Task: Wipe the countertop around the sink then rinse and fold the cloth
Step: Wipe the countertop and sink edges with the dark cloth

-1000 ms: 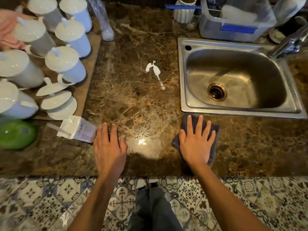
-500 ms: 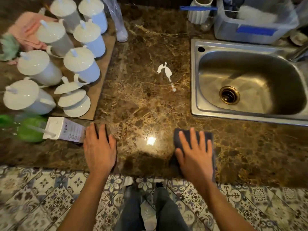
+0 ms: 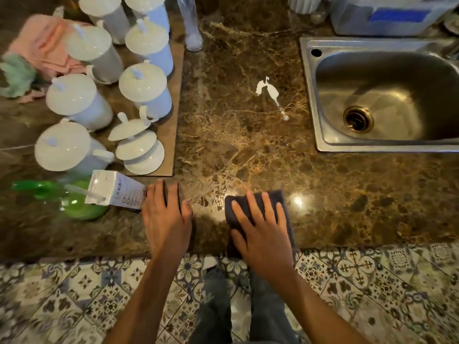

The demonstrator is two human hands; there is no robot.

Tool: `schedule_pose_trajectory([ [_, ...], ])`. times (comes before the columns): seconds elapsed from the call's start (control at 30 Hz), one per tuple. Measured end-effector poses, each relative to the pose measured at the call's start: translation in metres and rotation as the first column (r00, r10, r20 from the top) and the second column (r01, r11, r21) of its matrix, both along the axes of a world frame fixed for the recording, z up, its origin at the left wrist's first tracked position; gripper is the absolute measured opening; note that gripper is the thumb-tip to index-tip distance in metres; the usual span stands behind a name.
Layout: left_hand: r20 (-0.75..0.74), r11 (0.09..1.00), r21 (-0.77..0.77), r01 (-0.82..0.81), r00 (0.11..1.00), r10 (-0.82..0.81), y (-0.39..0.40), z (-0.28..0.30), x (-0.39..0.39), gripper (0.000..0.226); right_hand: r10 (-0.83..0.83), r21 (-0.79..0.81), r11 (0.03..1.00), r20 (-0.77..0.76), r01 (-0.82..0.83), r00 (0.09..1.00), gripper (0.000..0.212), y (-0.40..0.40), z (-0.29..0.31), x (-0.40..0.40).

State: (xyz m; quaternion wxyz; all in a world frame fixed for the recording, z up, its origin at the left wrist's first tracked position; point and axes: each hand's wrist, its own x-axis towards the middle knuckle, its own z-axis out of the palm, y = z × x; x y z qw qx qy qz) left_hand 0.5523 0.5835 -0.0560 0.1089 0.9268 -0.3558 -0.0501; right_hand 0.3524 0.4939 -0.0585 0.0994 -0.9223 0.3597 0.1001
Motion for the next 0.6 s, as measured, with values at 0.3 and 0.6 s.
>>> schedule_pose_trajectory([
  [0.3,-0.027,0.998,-0.007,-0.054,0.998,0.054,0.011,-0.003,0.005,0.047,-0.556,-0.160,0.817,0.031,0.554,0.830,0.064,-0.101,-0.004,0.007],
  [0.6,-0.045,0.997,-0.056,-0.050,0.998,0.047,0.009,-0.004,0.006,0.042,0.050,-0.023,0.999,0.096,-0.048,0.994,0.059,0.022,0.000,0.097],
])
